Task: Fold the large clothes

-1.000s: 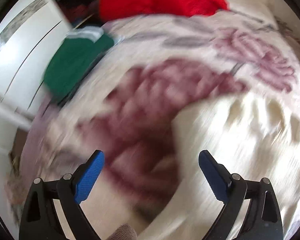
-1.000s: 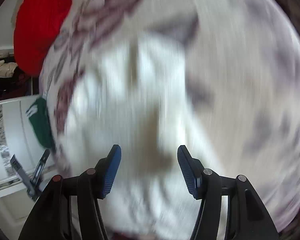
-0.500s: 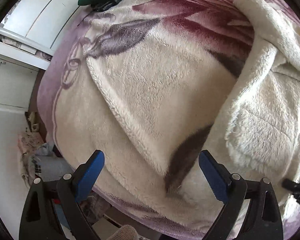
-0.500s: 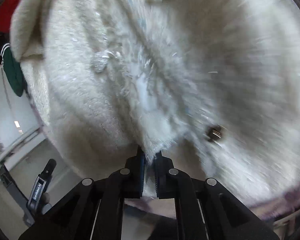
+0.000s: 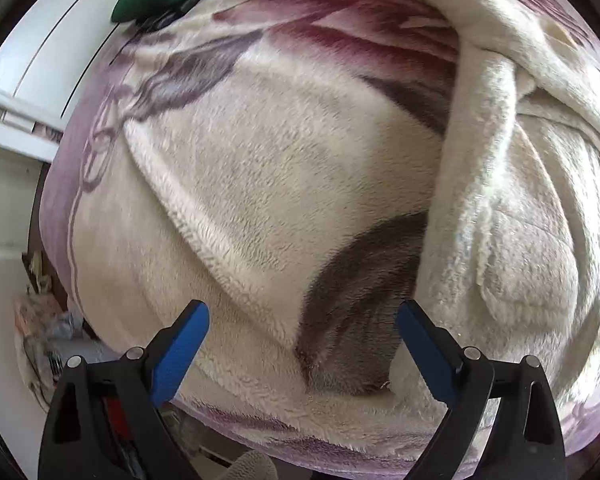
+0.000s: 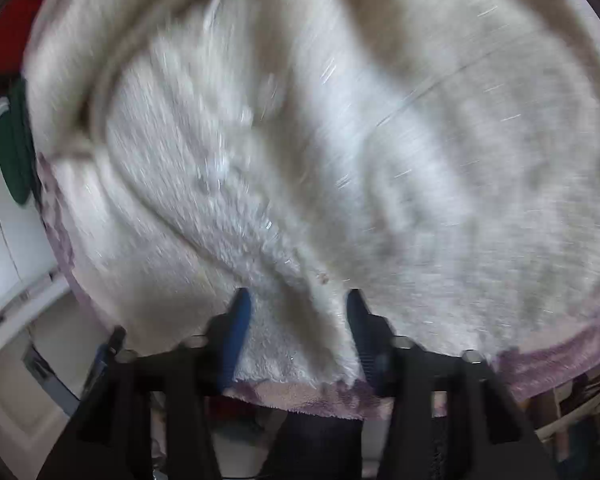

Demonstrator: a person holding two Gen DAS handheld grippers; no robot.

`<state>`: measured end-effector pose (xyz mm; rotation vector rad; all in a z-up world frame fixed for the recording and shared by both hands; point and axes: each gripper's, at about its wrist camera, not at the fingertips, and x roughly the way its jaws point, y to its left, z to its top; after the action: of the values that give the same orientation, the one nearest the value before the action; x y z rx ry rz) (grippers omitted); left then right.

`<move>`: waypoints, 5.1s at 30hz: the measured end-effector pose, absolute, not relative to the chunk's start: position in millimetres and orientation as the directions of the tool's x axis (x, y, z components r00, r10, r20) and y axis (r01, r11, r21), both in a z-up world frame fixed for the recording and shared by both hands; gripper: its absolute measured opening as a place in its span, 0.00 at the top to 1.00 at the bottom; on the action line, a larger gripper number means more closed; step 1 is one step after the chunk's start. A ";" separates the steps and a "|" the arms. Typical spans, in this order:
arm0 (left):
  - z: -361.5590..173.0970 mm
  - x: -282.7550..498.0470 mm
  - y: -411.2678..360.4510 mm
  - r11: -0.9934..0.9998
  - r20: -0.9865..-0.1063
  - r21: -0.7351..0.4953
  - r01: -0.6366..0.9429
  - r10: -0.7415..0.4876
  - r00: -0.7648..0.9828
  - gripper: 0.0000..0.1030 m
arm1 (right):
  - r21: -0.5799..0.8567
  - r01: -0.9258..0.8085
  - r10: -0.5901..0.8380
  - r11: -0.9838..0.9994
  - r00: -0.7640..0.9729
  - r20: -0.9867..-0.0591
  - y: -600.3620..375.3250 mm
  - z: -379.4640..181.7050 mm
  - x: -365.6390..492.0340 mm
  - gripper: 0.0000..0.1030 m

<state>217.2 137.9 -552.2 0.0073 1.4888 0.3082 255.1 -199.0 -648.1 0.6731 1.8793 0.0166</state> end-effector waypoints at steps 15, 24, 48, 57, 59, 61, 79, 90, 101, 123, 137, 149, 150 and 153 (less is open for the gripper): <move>-550.0 210.0 31.8 0.979 -0.981 0.169 -0.116 0.178 0.076 0.07 | 0.163 0.590 0.301 0.791 -0.143 -0.943 -387.1 -622.5 214.1 0.44; -554.1 178.6 -33.7 0.936 -0.954 0.299 -0.185 0.299 -0.026 0.07 | 0.288 0.536 0.472 0.794 -0.243 -0.847 -421.6 -711.3 201.1 0.90; -602.9 228.9 -317.2 0.996 -0.995 -0.058 0.069 -0.063 0.071 0.91 | 0.572 0.296 0.609 0.765 -0.045 -0.792 -625.7 -640.1 426.8 0.42; -553.0 217.7 -290.1 0.996 -0.988 -0.071 0.046 -0.077 0.136 0.93 | 0.746 0.318 0.792 0.585 -0.024 -0.610 -506.2 -712.9 577.9 0.41; -544.0 217.2 -288.3 0.997 -0.986 -0.066 0.027 -0.069 0.151 0.93 | 0.737 0.315 0.789 0.598 -0.071 -0.610 -477.8 -734.1 591.8 0.41; -534.3 219.6 -275.9 0.998 -0.983 -0.063 0.004 -0.063 0.170 0.93 | 0.749 0.283 0.789 0.600 -0.051 -0.613 -454.3 -733.0 594.9 0.62; -453.2 165.9 -42.5 0.895 -0.929 -0.242 -0.375 -0.102 0.356 0.93 | 0.481 -0.089 0.474 0.872 -0.084 -0.876 -212.6 -478.0 590.8 0.90; -527.0 125.1 121.2 0.757 -0.943 -0.291 -0.585 -0.124 0.308 0.93 | 0.223 -0.240 0.198 0.945 -0.122 -0.972 66.5 -519.2 560.5 0.91; -601.1 127.7 189.7 0.671 -0.908 -0.415 -0.615 -0.352 0.228 0.85 | 0.240 -0.162 0.202 0.957 -0.220 -0.954 121.6 -600.5 557.0 0.54; -572.0 435.0 172.7 0.870 -0.910 -0.393 -0.299 -0.323 0.259 0.22 | 0.388 0.145 0.382 0.910 0.065 -0.922 -177.2 -539.5 519.6 0.33; -607.9 497.3 142.2 0.894 -0.916 -0.380 -0.238 -0.327 0.233 0.85 | 0.527 0.075 0.531 0.847 -0.074 -0.844 -136.9 -614.2 548.6 0.56; -584.5 506.9 150.2 0.908 -0.927 -0.365 -0.205 -0.334 0.170 0.77 | 0.390 0.080 0.398 0.917 -0.244 -0.884 -104.6 -667.8 563.3 0.57; -569.4 501.2 150.4 0.912 -0.927 -0.360 -0.198 -0.326 0.185 0.78 | 0.411 0.084 0.419 0.908 -0.219 -0.881 -111.5 -649.9 562.2 0.58; -525.6 474.2 143.6 0.916 -0.914 -0.363 -0.171 -0.314 0.256 0.71 | 0.491 0.067 0.495 0.869 -0.144 -0.857 -124.1 -609.7 550.1 0.76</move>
<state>474.2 143.6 -525.6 -0.4330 1.3210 -0.1016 550.1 -124.1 -609.7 0.4379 1.6901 0.3920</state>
